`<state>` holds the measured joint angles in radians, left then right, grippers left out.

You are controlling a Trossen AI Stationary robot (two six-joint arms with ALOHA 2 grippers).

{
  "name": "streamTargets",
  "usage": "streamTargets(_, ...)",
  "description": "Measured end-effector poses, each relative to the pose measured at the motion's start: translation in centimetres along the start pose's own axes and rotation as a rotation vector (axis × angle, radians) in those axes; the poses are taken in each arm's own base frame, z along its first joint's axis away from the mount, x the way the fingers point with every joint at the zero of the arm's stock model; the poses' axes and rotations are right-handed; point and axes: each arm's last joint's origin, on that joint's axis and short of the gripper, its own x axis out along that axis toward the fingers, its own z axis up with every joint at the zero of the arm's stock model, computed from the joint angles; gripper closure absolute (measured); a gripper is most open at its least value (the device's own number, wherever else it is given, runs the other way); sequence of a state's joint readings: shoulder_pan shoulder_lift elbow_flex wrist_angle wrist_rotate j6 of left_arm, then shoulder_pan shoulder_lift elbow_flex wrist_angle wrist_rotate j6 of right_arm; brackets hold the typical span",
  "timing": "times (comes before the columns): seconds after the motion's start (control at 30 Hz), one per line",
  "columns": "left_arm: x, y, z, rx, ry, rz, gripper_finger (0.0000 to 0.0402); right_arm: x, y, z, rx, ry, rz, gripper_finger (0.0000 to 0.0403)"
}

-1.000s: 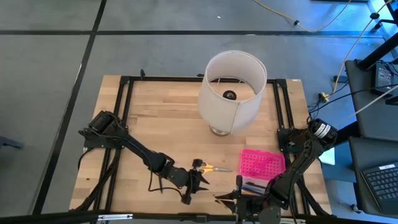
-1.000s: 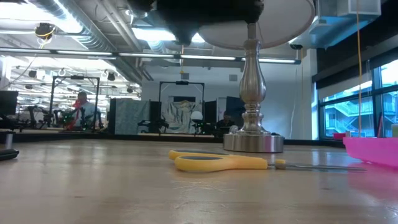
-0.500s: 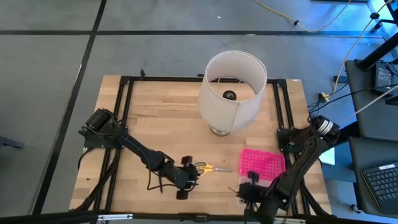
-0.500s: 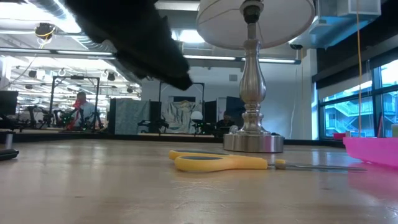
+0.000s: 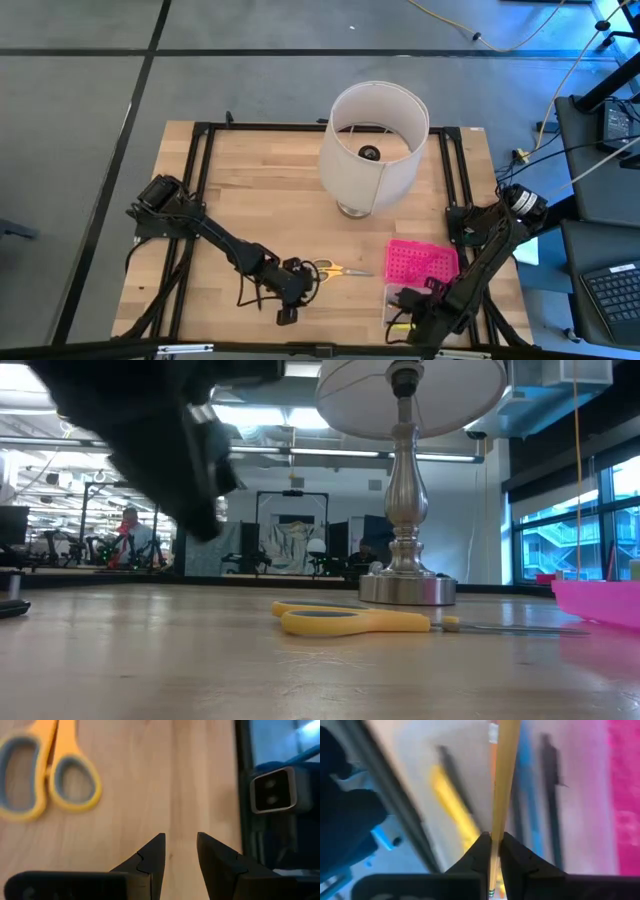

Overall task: Pick & place school supplies into a supply box
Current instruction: Put the yellow pencil into the supply box

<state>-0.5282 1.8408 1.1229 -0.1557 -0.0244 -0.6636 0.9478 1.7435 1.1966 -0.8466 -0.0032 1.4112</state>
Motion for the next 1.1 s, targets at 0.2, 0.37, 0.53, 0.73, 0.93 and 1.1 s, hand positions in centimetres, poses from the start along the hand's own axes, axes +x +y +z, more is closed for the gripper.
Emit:
streamTargets(0.2,-0.1,0.7,-0.9,-0.066,0.088,0.072,0.0299,1.6,-1.6,-0.6,0.055,0.115,-0.058,0.0371)
streamTargets(0.37,-0.2,0.9,-1.5,-0.157,0.186,0.071,0.03,3.0,-2.4,-0.9,0.057,0.191,-0.037,0.037)
streamTargets(0.53,-0.5,1.5,-2.6,-0.432,0.301,0.154,0.0302,3.5,-2.7,-1.0,0.056,0.207,-0.03,0.0369)
streamTargets(0.73,-1.1,1.8,-4.1,-0.572,0.376,0.312,0.0308,3.6,-2.7,-1.0,0.055,0.206,-0.027,0.0366)
streamTargets(0.93,-1.1,1.8,-4.2,-0.651,0.348,0.348,0.0309,3.6,-2.7,-1.0,0.052,0.206,-0.025,0.0345)
streamTargets(1.1,-1.4,2.1,-4.6,-0.689,0.371,0.406,0.0314,3.6,-2.7,-1.0,0.052,0.206,-0.025,0.0313)
